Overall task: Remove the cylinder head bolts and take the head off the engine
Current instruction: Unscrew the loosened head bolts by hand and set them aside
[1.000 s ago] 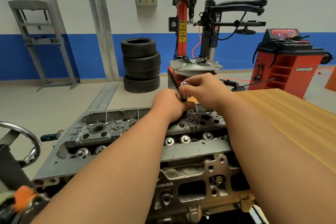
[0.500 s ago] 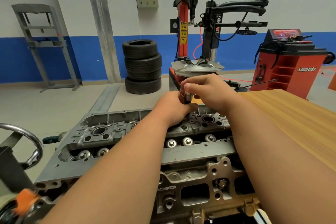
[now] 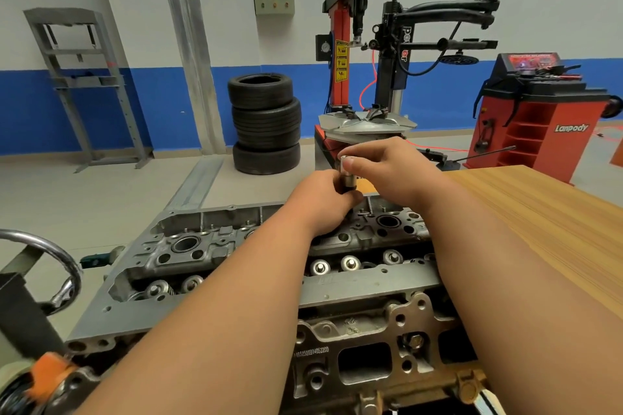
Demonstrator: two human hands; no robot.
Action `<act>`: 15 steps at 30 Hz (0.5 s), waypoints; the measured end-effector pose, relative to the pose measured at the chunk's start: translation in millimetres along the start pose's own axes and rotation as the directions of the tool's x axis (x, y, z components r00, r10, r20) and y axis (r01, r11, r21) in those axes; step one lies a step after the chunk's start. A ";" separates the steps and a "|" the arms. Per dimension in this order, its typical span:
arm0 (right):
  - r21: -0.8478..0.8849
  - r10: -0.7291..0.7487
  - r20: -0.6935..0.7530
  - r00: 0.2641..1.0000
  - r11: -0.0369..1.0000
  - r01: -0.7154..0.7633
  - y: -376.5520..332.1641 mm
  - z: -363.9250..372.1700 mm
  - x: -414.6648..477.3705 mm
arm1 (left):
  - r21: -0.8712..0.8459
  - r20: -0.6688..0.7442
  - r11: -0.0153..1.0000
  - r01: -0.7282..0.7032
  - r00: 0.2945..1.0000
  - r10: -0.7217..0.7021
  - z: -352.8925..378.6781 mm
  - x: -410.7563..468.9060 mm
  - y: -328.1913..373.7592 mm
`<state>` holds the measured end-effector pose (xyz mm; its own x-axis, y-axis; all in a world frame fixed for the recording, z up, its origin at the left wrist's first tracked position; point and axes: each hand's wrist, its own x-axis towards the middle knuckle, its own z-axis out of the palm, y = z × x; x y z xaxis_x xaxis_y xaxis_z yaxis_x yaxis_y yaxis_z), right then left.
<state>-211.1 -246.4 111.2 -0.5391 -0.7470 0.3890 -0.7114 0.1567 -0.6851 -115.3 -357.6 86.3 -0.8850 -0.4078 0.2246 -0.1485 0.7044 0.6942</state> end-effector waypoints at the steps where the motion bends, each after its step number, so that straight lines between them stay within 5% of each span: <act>1: 0.021 0.005 0.007 1.000 1.000 -0.005 0.0 0.3 0.5 | -0.003 -0.008 1.000 -0.006 1.000 0.006 -0.5 -0.1 -0.6; 8: -0.132 0.067 -0.167 0.984 0.987 -0.090 -5.0 13.7 7.7 | 0.107 -0.137 0.991 0.080 0.988 -0.065 2.7 4.2 7.1; 15: 0.014 0.052 0.006 0.999 0.999 -0.052 0.7 3.6 3.8 | 0.004 -0.038 1.000 0.016 0.999 -0.016 -1.6 0.2 1.2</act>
<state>-212.0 -251.5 110.0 -0.5724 -0.7418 0.3495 -0.6761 0.1857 -0.7130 -115.0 -357.7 88.3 -0.8650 -0.4411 0.2392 -0.1648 0.7000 0.6948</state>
